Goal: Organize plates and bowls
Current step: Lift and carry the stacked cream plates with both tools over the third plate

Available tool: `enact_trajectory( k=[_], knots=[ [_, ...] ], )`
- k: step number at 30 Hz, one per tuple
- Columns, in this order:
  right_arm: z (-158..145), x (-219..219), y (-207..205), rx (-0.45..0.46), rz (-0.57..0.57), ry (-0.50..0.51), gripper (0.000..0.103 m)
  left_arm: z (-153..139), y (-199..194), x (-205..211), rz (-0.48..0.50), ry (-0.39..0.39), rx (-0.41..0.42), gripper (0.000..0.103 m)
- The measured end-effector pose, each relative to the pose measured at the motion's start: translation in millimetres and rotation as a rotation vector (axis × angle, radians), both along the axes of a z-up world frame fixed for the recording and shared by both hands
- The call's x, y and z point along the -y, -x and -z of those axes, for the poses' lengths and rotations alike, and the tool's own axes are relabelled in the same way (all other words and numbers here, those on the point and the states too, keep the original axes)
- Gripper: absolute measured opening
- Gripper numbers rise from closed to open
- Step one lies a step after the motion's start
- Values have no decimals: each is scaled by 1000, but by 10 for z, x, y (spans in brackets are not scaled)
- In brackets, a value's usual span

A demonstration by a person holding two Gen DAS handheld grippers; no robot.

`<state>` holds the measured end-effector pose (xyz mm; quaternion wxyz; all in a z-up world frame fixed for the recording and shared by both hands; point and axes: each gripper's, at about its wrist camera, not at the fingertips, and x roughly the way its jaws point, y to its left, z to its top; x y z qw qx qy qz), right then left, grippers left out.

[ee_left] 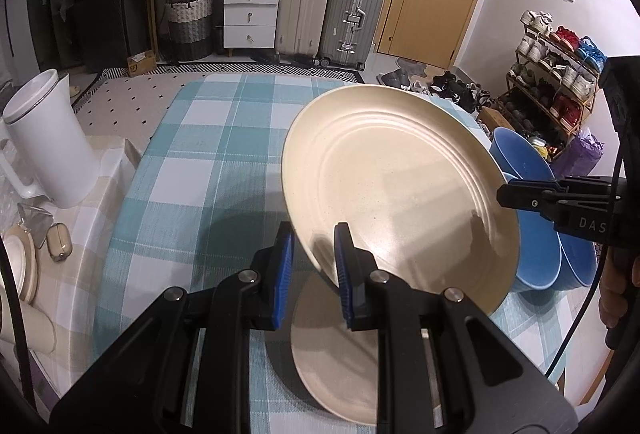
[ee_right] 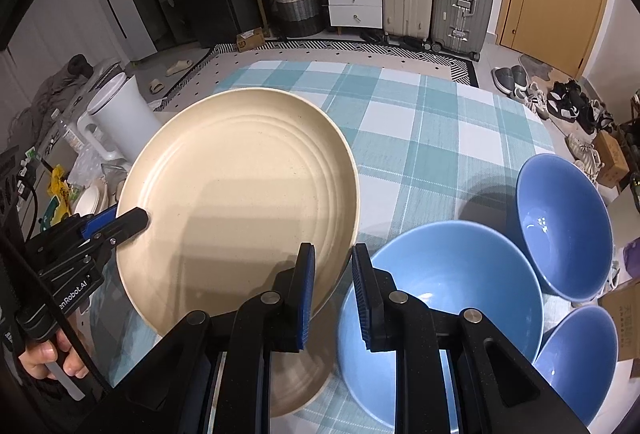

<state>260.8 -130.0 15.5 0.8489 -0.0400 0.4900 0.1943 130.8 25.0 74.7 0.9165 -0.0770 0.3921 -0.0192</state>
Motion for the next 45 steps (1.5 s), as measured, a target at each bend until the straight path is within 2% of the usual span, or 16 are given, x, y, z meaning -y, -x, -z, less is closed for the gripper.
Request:
enact_trajectory(
  k=[10,22,31,45],
  knots=[
    [13,1,281,21,-6,-17,20,59,318,10,2,1,10,17],
    [72,4,545,41,4,-32,20,136,488,-11,10,11,15,17],
    [163,-29,684,43,1,-37,20,308,692,-53,11,-5,4,17],
    [357,24,896,20,21,-39,20,498,752,-11,30,-18,-7,17]
  ],
)
